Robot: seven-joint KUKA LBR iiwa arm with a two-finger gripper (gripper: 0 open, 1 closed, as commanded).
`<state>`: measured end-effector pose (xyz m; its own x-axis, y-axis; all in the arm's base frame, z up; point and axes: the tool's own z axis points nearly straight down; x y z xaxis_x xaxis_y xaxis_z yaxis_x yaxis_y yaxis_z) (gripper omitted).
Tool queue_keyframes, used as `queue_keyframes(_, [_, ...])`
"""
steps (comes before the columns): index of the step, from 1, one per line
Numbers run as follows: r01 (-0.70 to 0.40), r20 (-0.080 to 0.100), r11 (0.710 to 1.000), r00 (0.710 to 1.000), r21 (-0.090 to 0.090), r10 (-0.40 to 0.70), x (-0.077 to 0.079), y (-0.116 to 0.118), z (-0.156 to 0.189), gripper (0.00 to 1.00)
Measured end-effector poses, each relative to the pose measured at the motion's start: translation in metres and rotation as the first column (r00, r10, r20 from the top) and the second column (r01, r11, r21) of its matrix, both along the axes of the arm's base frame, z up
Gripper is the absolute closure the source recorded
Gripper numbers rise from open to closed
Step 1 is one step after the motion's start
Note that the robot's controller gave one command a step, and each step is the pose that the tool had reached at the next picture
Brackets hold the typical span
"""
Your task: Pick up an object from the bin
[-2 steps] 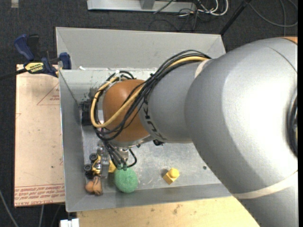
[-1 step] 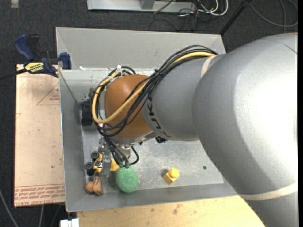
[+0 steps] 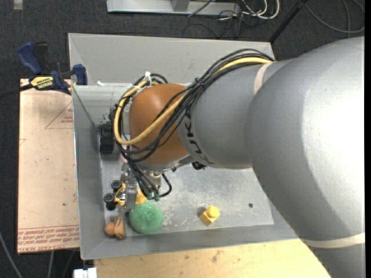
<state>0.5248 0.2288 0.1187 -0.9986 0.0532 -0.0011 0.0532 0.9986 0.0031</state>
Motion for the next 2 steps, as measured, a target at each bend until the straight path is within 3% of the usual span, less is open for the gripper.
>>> queue_keyframes(2, [0.000,0.002,1.000,1.000,0.000,0.000,0.0007,0.0004,0.0111,1.00])
